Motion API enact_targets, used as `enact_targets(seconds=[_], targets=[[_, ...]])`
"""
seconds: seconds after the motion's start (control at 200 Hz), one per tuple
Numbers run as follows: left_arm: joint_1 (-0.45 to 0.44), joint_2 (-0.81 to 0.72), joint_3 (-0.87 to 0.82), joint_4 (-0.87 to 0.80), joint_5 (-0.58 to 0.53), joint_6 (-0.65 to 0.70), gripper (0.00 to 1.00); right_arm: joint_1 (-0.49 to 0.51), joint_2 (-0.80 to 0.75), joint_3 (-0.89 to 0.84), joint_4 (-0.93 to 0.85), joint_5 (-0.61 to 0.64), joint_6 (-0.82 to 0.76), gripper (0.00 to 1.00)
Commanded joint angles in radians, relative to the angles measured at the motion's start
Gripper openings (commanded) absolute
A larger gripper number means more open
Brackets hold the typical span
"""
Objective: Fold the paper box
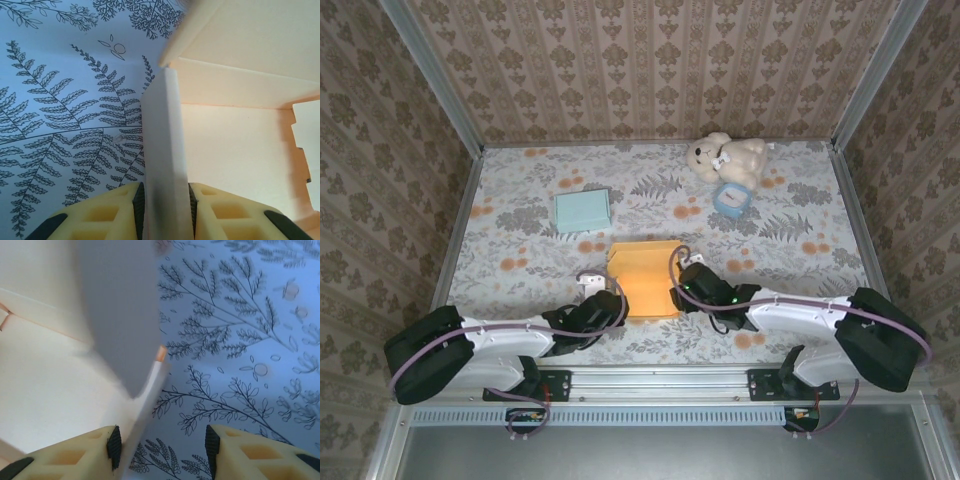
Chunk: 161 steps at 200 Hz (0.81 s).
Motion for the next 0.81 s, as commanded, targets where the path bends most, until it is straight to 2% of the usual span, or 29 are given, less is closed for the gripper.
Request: enact_targets(seconds=[0.0,0.165,0.495,0.695,0.8], targets=[[-0.009,-0.003,0.003,-0.002,0.005,0.017,0.3,-0.053,-0.043,-0.088,0.169,-0.187,0.077,0.49],[-0.009,0.008,0.004,0.01,0.008,0.015,0.3,-0.086,-0.047,-0.135,0.262,-0.301,0.083,0.46],[-0.012,0.05,0.018,0.036,0.021,0.014,0.3,-0.087,0.016,-0.157,0.36,-0.349,0.112,0.4],[-0.014,0.073,0.021,0.052,0.026,0.013,0.3,-0.079,0.044,-0.171,0.406,-0.318,0.089,0.41],[-0.014,0.086,0.025,0.061,0.03,0.014,0.3,-0.039,0.049,-0.17,0.407,-0.231,0.048,0.39]])
